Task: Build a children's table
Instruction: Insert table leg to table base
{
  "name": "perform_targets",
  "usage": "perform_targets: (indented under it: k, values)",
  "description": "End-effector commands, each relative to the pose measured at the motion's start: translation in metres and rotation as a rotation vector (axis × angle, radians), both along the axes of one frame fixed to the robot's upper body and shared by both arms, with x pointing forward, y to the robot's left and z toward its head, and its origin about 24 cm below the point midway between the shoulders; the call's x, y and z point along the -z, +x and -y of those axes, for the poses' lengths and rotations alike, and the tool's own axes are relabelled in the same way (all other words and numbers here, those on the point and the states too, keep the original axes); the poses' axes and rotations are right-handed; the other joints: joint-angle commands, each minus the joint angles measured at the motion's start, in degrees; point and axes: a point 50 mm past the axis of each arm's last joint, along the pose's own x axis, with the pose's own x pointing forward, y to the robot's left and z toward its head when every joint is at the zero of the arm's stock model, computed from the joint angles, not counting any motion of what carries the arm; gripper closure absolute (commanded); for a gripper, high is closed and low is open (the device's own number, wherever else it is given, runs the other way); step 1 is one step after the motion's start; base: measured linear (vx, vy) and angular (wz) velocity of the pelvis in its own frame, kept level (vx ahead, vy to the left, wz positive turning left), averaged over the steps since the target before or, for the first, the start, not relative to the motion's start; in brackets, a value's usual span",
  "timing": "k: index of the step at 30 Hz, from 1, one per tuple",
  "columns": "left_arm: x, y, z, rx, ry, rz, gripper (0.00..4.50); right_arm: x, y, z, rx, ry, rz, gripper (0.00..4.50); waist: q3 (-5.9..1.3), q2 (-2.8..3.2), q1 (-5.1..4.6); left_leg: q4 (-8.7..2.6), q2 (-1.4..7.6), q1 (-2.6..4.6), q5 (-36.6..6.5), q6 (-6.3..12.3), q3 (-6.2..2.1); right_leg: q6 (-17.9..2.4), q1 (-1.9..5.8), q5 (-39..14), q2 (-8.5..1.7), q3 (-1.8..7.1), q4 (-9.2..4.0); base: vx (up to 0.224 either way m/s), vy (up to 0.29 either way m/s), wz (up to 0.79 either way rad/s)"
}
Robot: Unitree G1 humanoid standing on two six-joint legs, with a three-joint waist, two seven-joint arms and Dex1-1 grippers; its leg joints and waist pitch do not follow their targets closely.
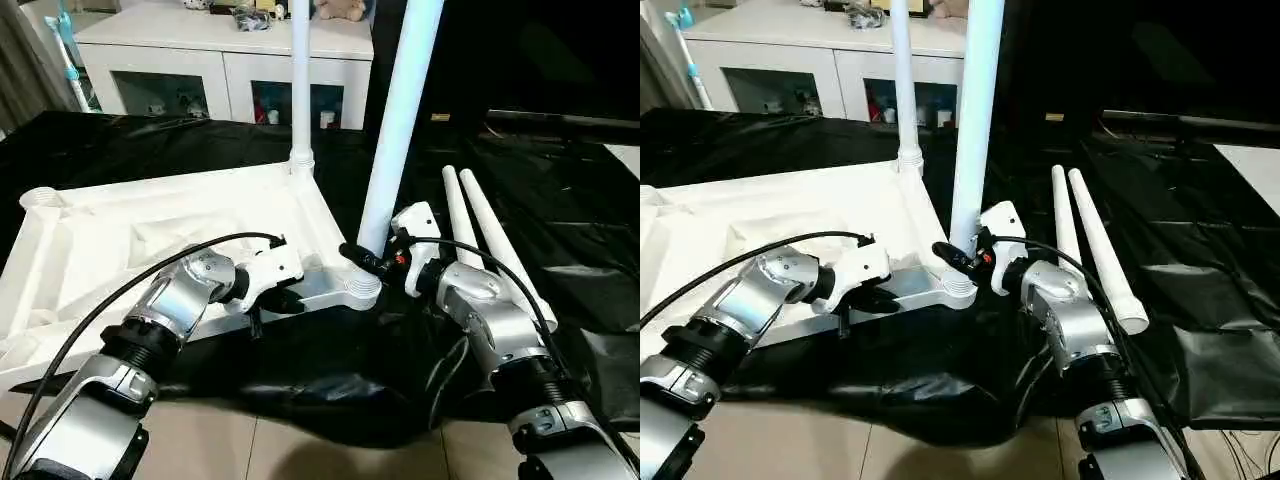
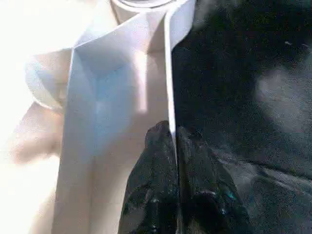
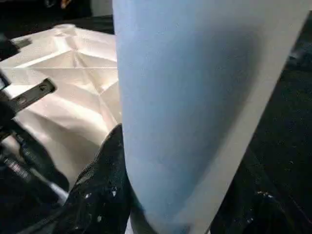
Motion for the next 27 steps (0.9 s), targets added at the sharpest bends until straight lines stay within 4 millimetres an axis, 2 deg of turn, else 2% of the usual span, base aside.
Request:
perform_targets:
  k: [1, 3, 5, 6, 7, 8, 9, 10, 11, 12, 13, 14, 15, 16, 17, 18, 19, 20, 21, 22, 23, 24, 25, 26, 27]
  values:
    - [0.010, 0.003, 0.007, -0.095, 0.023, -0.014, 4.50, 0.050, -0.006, 0.023, 0.268, -0.132, -0.208, 2.67, -0.87, 0.44, -0.51, -4.34, 1.60, 1.57, -36.11, -2.20, -1.82, -3.44, -1.04, -40.15, -3.19, 1.17, -6.63, 0.000, 0.000, 0.00]
    - [0.011, 0.005, 0.009, -0.130, 0.018, -0.010, 4.50, 0.050, -0.003, 0.023, 0.325, -0.123, -0.215, 2.67, -0.67, 0.74, -1.06, -4.24, 1.42, 2.00, -38.47, -2.56, -2.22, -1.88, -1.02, -42.36, -2.97, 0.01, -7.41, 0.000, 0.000, 0.00]
    - [0.011, 0.011, 0.018, -0.221, -0.002, -0.001, 4.50, 0.051, 0.002, 0.019, 0.419, -0.109, -0.229, 2.67, -0.54, 0.97, -1.38, -4.30, 1.38, 2.17, -39.96, -2.58, -2.34, -1.39, -0.90, -42.00, -2.81, -0.64, -7.75, 0.000, 0.000, 0.00]
    - [0.010, 0.014, 0.025, -0.259, -0.010, 0.009, 4.50, 0.050, 0.005, 0.013, 0.458, -0.082, -0.246, 2.67, -0.53, 1.25, -1.74, -4.77, 1.60, 2.04, -41.81, -2.55, -2.73, -1.19, -0.06, -40.33, -2.68, -1.64, -7.96, 0.000, 0.000, 0.00]
    - [0.010, 0.015, 0.026, -0.263, -0.010, 0.010, 4.50, 0.050, 0.006, 0.012, 0.463, -0.078, -0.249, 2.67, -0.16, 1.94, -1.85, -5.63, 2.12, 2.06, -45.41, -2.84, -3.18, -1.43, 0.54, -37.18, -2.43, -2.43, -7.57, -0.038, 0.051, -0.10]
    - [0.010, 0.017, 0.032, -0.286, -0.011, 0.017, 4.50, 0.050, 0.008, 0.006, 0.489, -0.060, -0.263, 2.67, 0.09, 2.44, -1.76, -7.26, 2.85, 1.33, -49.69, -3.27, -3.40, -2.45, 1.66, -31.98, -1.82, -2.45, -6.00, -0.038, 0.051, -0.10]
    - [0.007, 0.021, 0.044, -0.322, -0.006, 0.036, 4.50, 0.049, 0.011, -0.007, 0.520, -0.037, -0.287, 2.67, 0.04, 2.43, -1.54, -8.11, 3.33, 0.84, -51.34, -3.29, -3.29, -3.28, 2.40, -28.63, -1.62, -2.17, -4.50, 0.000, 0.000, 0.00]
    - [0.007, 0.021, 0.045, -0.324, -0.008, 0.037, 4.50, 0.049, 0.011, -0.008, 0.522, -0.036, -0.289, 2.67, 0.67, 2.58, -0.46, -11.16, 4.29, -0.87, -54.31, -3.47, -2.04, -4.87, 3.61, -24.08, -0.81, -1.33, 0.06, -0.079, -0.036, 0.15]
    - [0.001, 0.025, 0.058, -0.360, -0.030, 0.052, 4.50, 0.049, 0.013, -0.021, 0.552, -0.028, -0.312, 2.67, 0.32, 1.69, 1.47, -11.30, 3.88, -0.14, -51.38, -2.82, 0.45, -5.31, 2.67, -25.62, -0.58, 0.34, 1.73, -0.079, -0.036, 0.15]
    - [0.001, 0.025, 0.058, -0.360, -0.030, 0.052, 4.50, 0.049, 0.013, -0.021, 0.552, -0.028, -0.312, 2.67, 0.19, 0.01, 1.21, -7.73, 2.04, 2.87, -46.83, -2.82, 1.26, -4.02, -0.79, -34.88, -1.06, 0.92, -3.11, -0.004, -0.111, 0.30]
    - [-0.001, 0.027, 0.064, -0.369, -0.041, 0.051, 4.50, 0.049, 0.014, -0.026, 0.564, -0.024, -0.326, 2.67, 0.23, -1.46, 1.03, 1.36, -1.27, 9.38, -38.09, -2.63, 1.67, -2.32, -7.52, -47.24, -2.80, -0.31, -11.07, 0.044, -0.057, -0.08]
    - [-0.003, 0.028, 0.069, -0.376, -0.047, 0.049, 4.50, 0.049, 0.014, -0.032, 0.571, -0.028, -0.341, 2.67, 1.03, -0.68, 1.14, 2.28, -0.72, 3.31, -17.73, 1.67, -1.42, -0.06, 0.56, -57.59, -8.88, 0.37, -11.08, 0.044, -0.057, -0.08]
    - [-0.004, 0.028, 0.071, -0.376, -0.047, 0.049, 4.50, 0.049, 0.014, -0.035, 0.569, -0.031, -0.345, 2.67, 0.91, -0.49, 0.91, -0.62, 0.42, 1.36, -18.72, 1.08, -1.92, 0.92, 2.83, -52.72, -7.74, -1.19, -9.56, 0.063, 0.091, -0.53]
    - [-0.003, 0.028, 0.072, -0.379, -0.044, 0.048, 4.50, 0.049, 0.015, -0.037, 0.570, -0.038, -0.346, 2.67, -0.05, 0.06, 0.30, -4.09, 2.29, -0.56, -26.17, -0.52, -3.37, 1.63, 4.26, -36.22, -4.24, -2.85, -5.78, 0.056, 0.096, -0.28]
    - [-0.003, 0.028, 0.072, -0.379, -0.040, 0.046, 4.50, 0.049, 0.015, -0.038, 0.570, -0.044, -0.346, 2.67, 0.32, 1.76, 0.02, -5.72, 3.56, 1.29, -37.55, -0.97, -3.76, -0.93, 3.06, -25.68, -3.37, -2.67, -4.42, 0.056, 0.096, -0.28]
    - [-0.002, 0.028, 0.071, -0.377, -0.029, 0.046, 4.50, 0.049, 0.015, -0.039, 0.571, -0.047, -0.348, 2.67, 0.43, 1.89, -0.24, -6.08, 3.72, 2.06, -41.62, -1.30, -3.57, -2.48, 2.50, -22.83, -3.14, -2.47, -4.30, 0.000, 0.000, 0.00]
    - [-0.002, 0.028, 0.071, -0.377, -0.029, 0.046, 4.50, 0.049, 0.015, -0.039, 0.571, -0.047, -0.348, 2.67, 0.38, 1.59, -0.30, -5.75, 3.38, 3.08, -43.07, -1.61, -3.16, -3.94, 1.75, -21.42, -3.29, -2.14, -4.80, 0.010, -0.012, 0.21]
    - [-0.001, 0.028, 0.070, -0.376, -0.021, 0.045, 4.50, 0.049, 0.015, -0.039, 0.572, -0.049, -0.350, 2.67, 1.72, 1.40, -0.85, -5.18, 2.23, 4.91, -46.54, -1.66, -2.31, -3.56, -0.07, -28.86, -2.91, -4.24, -7.41, 0.010, -0.012, 0.21]
    - [-0.001, 0.028, 0.070, -0.376, -0.021, 0.045, 4.50, 0.049, 0.015, -0.039, 0.572, -0.049, -0.350, 2.67, 1.68, 1.09, -1.30, -5.10, 2.20, 4.61, -47.09, -1.09, -2.43, -2.24, 0.63, -30.20, -2.55, -5.02, -7.39, 0.000, 0.000, 0.00]
    - [0.001, 0.027, 0.066, -0.372, -0.008, 0.041, 4.50, 0.051, 0.014, -0.038, 0.573, -0.056, -0.358, 2.67, 1.83, 2.30, -0.43, -8.68, 4.25, 0.37, -51.36, -1.01, -2.92, -1.85, 5.06, -25.41, -2.19, -4.26, -0.95, 0.000, 0.000, 0.00]
    - [0.002, 0.027, 0.065, -0.370, -0.006, 0.039, 4.50, 0.052, 0.014, -0.037, 0.577, -0.059, -0.362, 2.67, 1.55, 2.89, 3.15, -12.30, 5.56, -2.95, -56.93, -1.16, -0.52, -3.70, 6.82, -9.41, -1.01, -2.48, 7.04, 0.000, 0.000, 0.00]
    - [0.003, 0.027, 0.065, -0.369, -0.004, 0.038, 4.50, 0.052, 0.014, -0.037, 0.580, -0.061, -0.365, 2.67, 1.82, 2.34, 4.06, -12.74, 5.38, -1.43, -55.13, 0.43, 0.79, -3.40, 4.60, -8.46, -0.44, -0.84, 7.58, 0.004, -0.089, 0.24]
    - [0.003, 0.027, 0.065, -0.371, -0.003, 0.036, 4.50, 0.053, 0.015, -0.037, 0.583, -0.062, -0.366, 2.67, 0.29, -3.14, 2.65, -4.15, 1.49, 5.57, -38.65, -0.71, 0.13, 0.09, -1.03, -36.68, -3.41, 3.50, -1.86, 0.114, -0.175, 0.22]
    - [0.003, 0.027, 0.064, -0.361, -0.001, 0.036, 4.50, 0.052, 0.015, -0.037, 0.584, -0.058, -0.369, 2.67, 1.04, -2.90, 2.96, 3.62, -0.48, 6.00, -19.48, 1.52, -0.25, -0.38, -3.91, -62.48, -8.32, 5.08, -9.28, 0.114, -0.175, 0.22]
    - [0.003, 0.027, 0.064, -0.360, -0.001, 0.036, 4.50, 0.052, 0.015, -0.037, 0.584, -0.057, -0.369, 2.67, 0.76, -3.28, 3.14, 2.49, 0.07, 1.74, -12.42, 2.61, -1.81, -0.56, 0.53, -62.12, -9.78, 6.29, -8.04, 0.143, -0.100, -0.35]
